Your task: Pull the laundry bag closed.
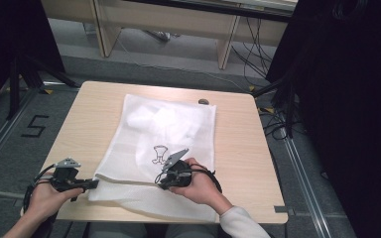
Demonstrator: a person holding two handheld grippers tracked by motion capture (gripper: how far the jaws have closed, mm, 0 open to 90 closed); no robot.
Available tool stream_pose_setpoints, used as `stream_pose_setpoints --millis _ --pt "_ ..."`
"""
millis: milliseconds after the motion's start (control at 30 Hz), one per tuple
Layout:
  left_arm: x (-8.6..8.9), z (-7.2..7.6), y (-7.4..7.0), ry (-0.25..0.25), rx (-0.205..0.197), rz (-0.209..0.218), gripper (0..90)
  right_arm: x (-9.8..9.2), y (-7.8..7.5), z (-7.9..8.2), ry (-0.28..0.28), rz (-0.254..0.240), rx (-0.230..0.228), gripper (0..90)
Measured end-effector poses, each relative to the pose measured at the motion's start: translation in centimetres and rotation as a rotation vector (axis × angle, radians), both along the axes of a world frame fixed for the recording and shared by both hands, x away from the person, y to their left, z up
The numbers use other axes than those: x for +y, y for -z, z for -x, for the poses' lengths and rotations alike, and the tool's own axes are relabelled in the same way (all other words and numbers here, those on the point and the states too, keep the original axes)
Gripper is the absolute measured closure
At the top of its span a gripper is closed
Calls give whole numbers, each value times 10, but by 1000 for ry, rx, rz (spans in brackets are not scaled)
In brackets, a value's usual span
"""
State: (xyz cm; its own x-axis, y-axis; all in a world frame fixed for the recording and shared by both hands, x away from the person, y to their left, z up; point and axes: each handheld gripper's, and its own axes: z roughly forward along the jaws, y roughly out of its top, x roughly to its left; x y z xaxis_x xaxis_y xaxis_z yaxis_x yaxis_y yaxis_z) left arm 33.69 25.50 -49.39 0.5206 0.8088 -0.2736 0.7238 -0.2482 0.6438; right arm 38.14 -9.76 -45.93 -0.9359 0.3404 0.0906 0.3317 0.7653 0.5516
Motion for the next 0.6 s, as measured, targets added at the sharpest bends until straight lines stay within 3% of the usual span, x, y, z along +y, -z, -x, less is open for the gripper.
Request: stream_pose_setpoints --millis 233,333,367,433,467,600 --pt "0 0 0 -1 2 -6 863 -4 1 0 -4 -4 -1 826" --pt "-2 0 1 -21 -5 10 863 -7 0 0 0 -3 0 826" --pt "0 0 0 3 1 -3 863 -7 0 1 15 -4 8 826" --pt "-2 0 0 -24 6 -2 863 -8 0 1 3 0 3 826" --pt "0 0 0 1 1 -2 863 -9 0 1 4 -1 3 826" --pt "0 0 0 -2 -1 -2 863 -12 0 0 4 -6 5 826"
